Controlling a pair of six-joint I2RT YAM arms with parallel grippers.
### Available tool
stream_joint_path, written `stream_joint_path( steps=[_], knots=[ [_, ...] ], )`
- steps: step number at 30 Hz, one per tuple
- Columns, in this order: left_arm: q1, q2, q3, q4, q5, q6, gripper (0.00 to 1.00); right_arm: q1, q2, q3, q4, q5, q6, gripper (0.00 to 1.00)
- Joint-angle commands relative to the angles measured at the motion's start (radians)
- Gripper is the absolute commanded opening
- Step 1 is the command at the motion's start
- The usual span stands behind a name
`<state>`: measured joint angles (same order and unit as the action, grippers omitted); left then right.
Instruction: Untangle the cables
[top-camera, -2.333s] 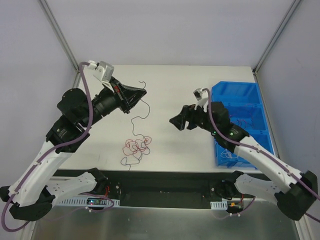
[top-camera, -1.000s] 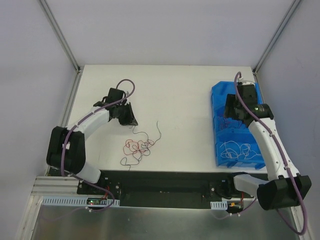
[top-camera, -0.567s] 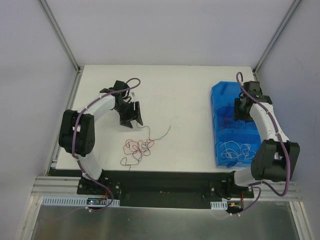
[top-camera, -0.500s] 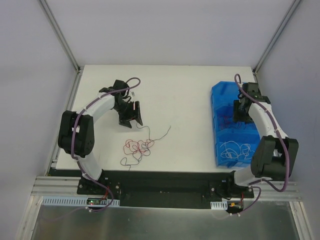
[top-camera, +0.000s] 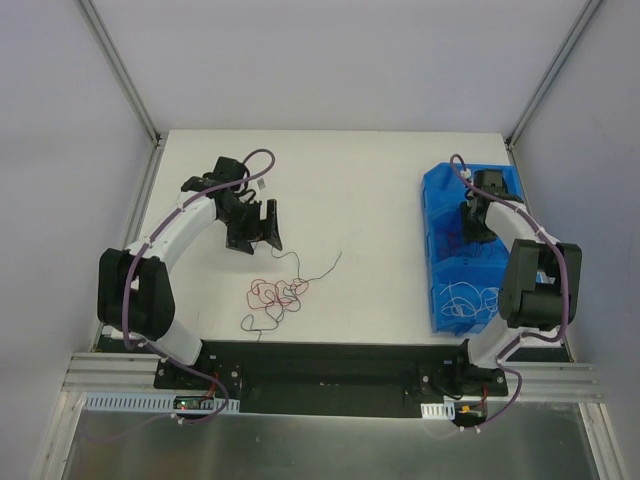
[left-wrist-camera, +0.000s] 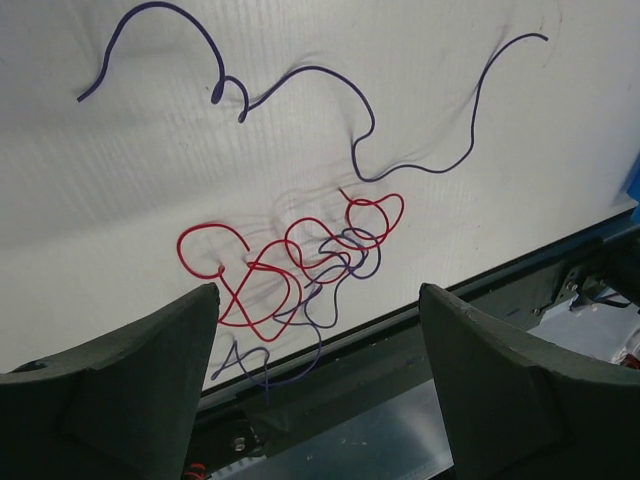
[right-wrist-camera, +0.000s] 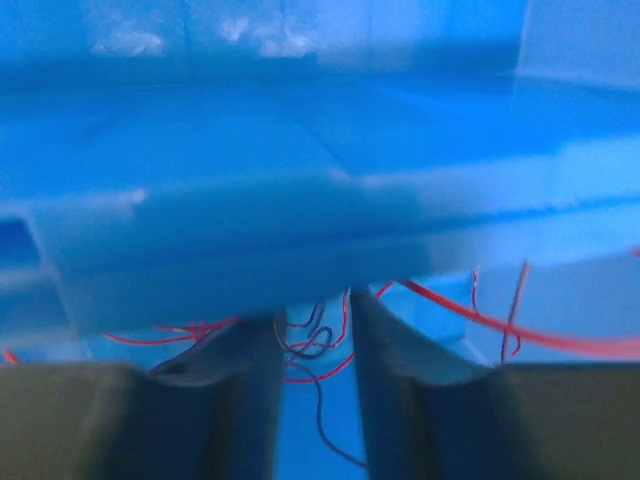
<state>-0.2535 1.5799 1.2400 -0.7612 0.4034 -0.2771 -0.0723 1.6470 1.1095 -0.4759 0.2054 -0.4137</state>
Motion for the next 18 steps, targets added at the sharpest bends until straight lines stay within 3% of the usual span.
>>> stream_joint_path(
  steps=[1, 4, 8, 11, 14, 18],
  knots=[
    [0.008, -0.076, -0.036, -0.046, -0.021, 0.038, 0.80, 0.014, 0.054, 0.070, 0.057, 0.028, 0.010, 0.22],
    [0.008, -0.092, -0.047, -0.043, -0.040, 0.045, 0.80, 0.040, 0.030, 0.098, 0.007, 0.064, 0.044, 0.00],
    [0.008, -0.080, -0.047, -0.021, -0.061, 0.061, 0.81, 0.071, -0.113, 0.176, -0.192, 0.120, 0.147, 0.00],
    [0.008, -0.049, -0.057, 0.016, -0.028, 0.050, 0.80, 0.071, -0.232, 0.236, -0.324, 0.054, 0.245, 0.00],
    [0.008, -0.044, -0.060, 0.026, -0.026, 0.068, 0.80, 0.071, -0.294, 0.272, -0.440, 0.086, 0.326, 0.00],
    [0.008, -0.043, -0.060, 0.026, -0.008, 0.064, 0.80, 0.071, -0.331, 0.360, -0.520, 0.136, 0.308, 0.00]
  ],
)
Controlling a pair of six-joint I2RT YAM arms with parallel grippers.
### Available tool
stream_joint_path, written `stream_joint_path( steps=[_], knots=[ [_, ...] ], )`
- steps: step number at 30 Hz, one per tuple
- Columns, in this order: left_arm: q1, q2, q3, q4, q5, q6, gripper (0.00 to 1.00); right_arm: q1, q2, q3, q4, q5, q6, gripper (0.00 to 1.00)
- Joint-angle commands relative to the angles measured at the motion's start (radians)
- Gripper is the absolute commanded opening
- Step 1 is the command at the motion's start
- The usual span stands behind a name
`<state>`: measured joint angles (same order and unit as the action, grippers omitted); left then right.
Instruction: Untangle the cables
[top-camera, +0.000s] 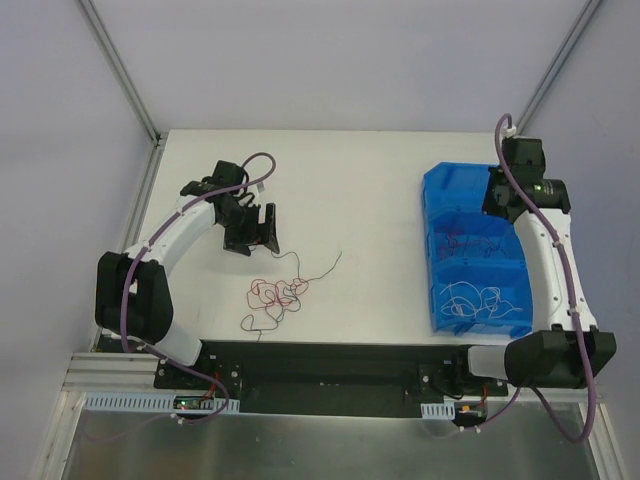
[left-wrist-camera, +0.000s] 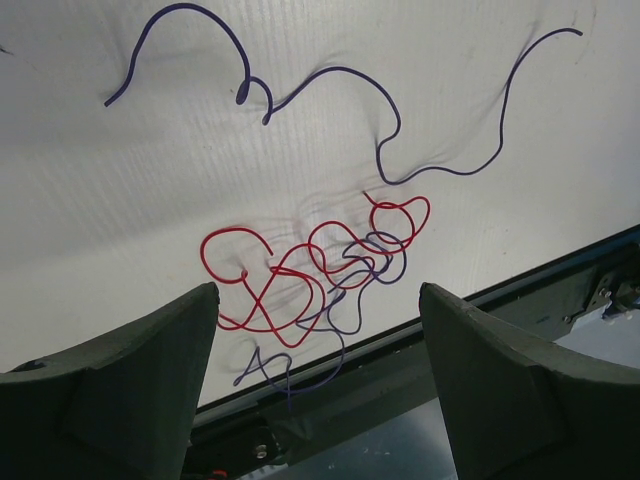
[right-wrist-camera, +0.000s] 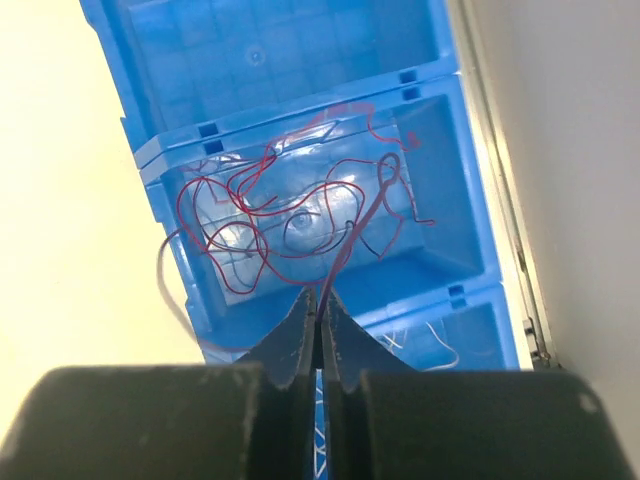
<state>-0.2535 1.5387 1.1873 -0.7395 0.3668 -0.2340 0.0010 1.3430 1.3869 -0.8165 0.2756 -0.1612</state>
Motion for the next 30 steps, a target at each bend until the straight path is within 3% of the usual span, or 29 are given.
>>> stream_joint_path(
  steps=[1, 6, 14, 20, 30],
  knots=[
    [0.008, -0.002, -0.011, 0.005, 0.029, 0.021, 0.81, -0.002, -0.034, 0.104, -0.182, 0.080, 0.046, 0.00],
    [0.008, -0.002, -0.012, 0.003, 0.035, 0.019, 0.81, -0.002, -0.096, 0.170, -0.112, 0.206, 0.034, 0.00],
    [0.008, -0.032, -0.037, -0.001, 0.037, 0.012, 0.82, -0.007, -0.067, 0.490, -0.179, 0.171, 0.003, 0.00],
    [0.008, -0.058, -0.048, 0.002, 0.023, 0.018, 0.83, -0.007, 0.022, 0.688, -0.113, 0.192, -0.049, 0.00],
    [0.008, -0.123, -0.051, 0.000, -0.002, 0.056, 0.81, -0.009, 0.175, 0.614, 0.143, 0.205, -0.144, 0.00]
  ],
)
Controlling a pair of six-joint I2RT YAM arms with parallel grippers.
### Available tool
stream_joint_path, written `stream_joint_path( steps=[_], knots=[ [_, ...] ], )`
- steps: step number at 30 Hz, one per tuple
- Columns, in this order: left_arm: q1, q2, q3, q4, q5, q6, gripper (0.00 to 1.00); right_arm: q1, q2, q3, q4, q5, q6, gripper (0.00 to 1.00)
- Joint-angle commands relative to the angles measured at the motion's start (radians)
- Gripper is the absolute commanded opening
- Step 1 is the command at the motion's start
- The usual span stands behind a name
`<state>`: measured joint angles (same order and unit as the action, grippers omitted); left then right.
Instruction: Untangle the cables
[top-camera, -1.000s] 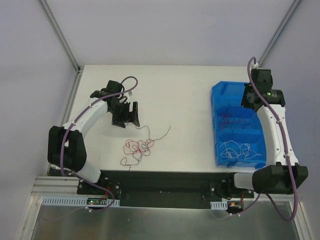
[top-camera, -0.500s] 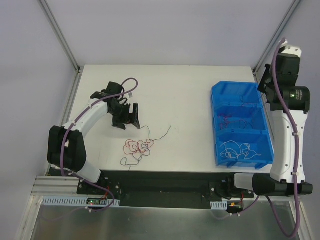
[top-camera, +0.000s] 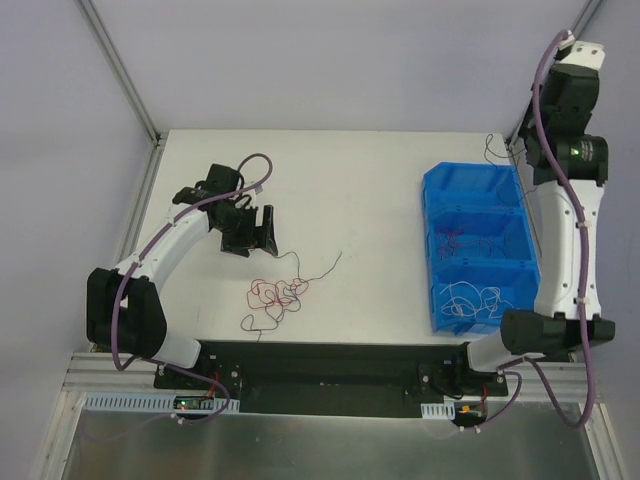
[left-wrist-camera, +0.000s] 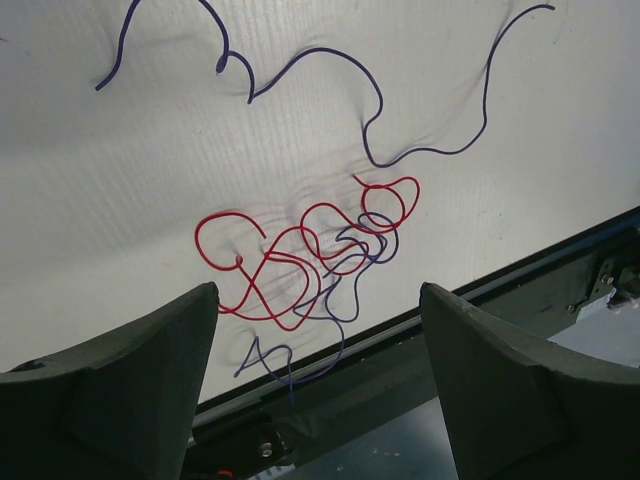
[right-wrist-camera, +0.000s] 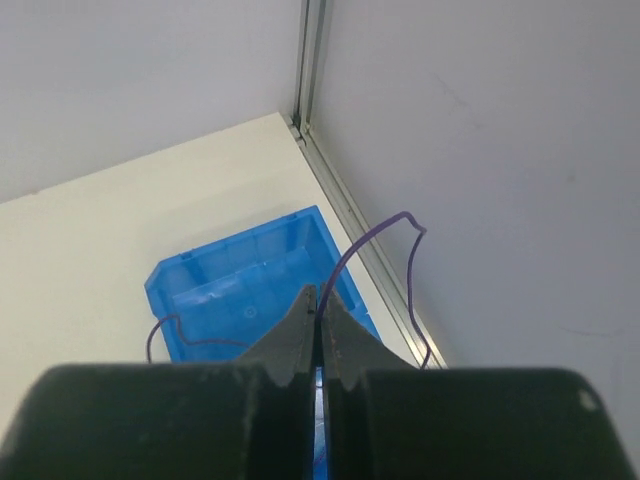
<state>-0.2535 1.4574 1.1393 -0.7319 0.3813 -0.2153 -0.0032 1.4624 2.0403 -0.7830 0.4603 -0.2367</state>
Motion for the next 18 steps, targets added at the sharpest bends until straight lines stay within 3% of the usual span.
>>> stream_joint_path(
  steps=[1, 18],
  knots=[
    [0.008, -0.048, -0.004, -0.008, -0.019, 0.040, 0.80, -0.006, 0.081, -0.042, 0.111, 0.024, -0.079, 0.00],
    [0.013, -0.077, 0.031, -0.015, -0.131, 0.031, 0.78, -0.066, 0.277, -0.229, 0.238, -0.107, -0.066, 0.00]
  ],
)
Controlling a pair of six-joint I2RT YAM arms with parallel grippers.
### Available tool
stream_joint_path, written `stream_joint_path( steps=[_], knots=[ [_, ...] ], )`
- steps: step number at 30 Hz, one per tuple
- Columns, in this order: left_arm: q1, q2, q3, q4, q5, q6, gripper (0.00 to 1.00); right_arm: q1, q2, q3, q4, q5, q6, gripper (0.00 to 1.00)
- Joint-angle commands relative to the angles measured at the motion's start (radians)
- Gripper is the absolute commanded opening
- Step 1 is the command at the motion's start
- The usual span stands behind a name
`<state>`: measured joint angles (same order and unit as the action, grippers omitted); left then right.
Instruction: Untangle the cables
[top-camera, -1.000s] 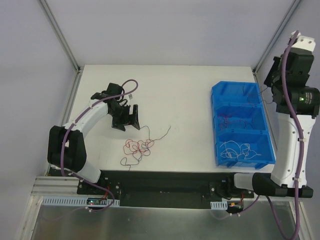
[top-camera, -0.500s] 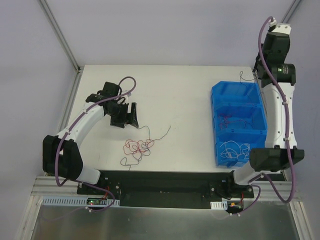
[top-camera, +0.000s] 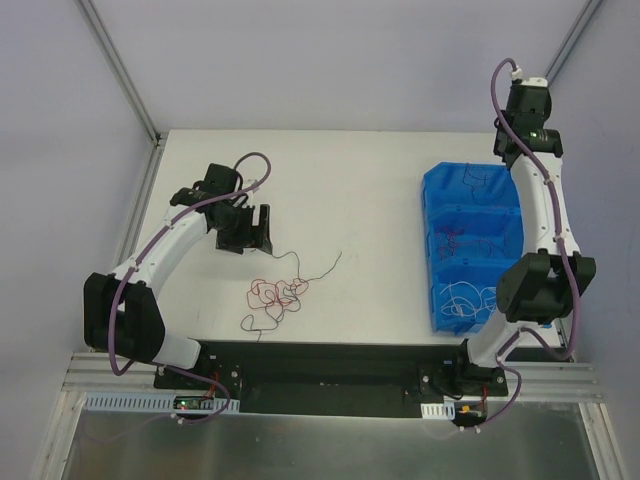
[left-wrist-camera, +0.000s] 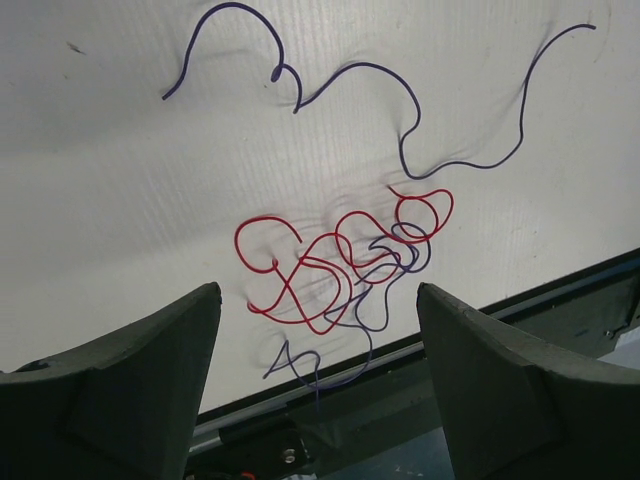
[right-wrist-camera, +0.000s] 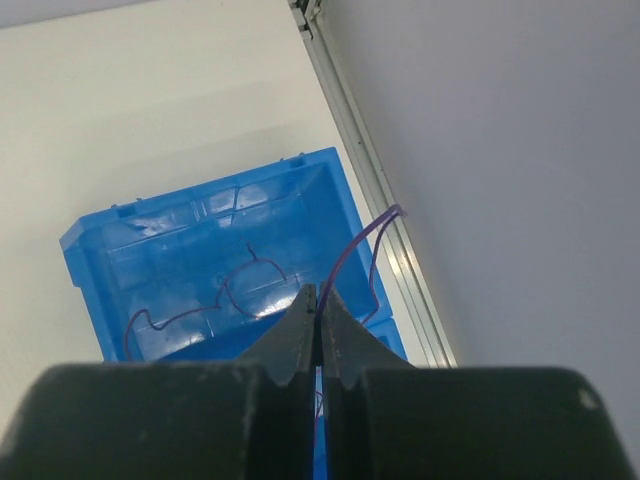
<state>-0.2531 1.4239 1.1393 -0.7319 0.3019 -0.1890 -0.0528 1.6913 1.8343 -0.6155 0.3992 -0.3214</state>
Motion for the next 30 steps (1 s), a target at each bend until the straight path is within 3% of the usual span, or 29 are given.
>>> stream_joint_path(
  steps=[1, 7, 13, 18, 24, 25, 30],
  knots=[
    [0.012, -0.046, 0.034, -0.015, -0.061, 0.003, 0.79, -0.019, 0.071, -0.023, 0.079, -0.054, 0.019, 0.00],
    [0.014, -0.031, 0.054, -0.032, -0.081, 0.010, 0.79, -0.041, 0.215, 0.026, 0.070, -0.095, 0.077, 0.00],
    [0.014, -0.011, 0.068, -0.031, -0.115, 0.032, 0.78, -0.045, 0.300, 0.080, -0.123, -0.111, 0.299, 0.01],
    [0.014, 0.021, 0.094, -0.027, -0.110, 0.052, 0.77, -0.061, 0.344, 0.088, -0.234, -0.258, 0.455, 0.01],
    [0.014, -0.006, 0.051, -0.015, -0.087, 0.046, 0.79, -0.099, 0.424, 0.232, -0.409, -0.471, 0.585, 0.08],
    [0.014, -0.016, 0.043, -0.014, -0.084, 0.046, 0.80, -0.104, 0.421, 0.237, -0.409, -0.505, 0.597, 0.10],
    [0.014, -0.042, -0.003, 0.003, -0.087, 0.040, 0.86, -0.125, 0.410, 0.325, -0.506, -0.511, 0.593, 0.39]
  ],
)
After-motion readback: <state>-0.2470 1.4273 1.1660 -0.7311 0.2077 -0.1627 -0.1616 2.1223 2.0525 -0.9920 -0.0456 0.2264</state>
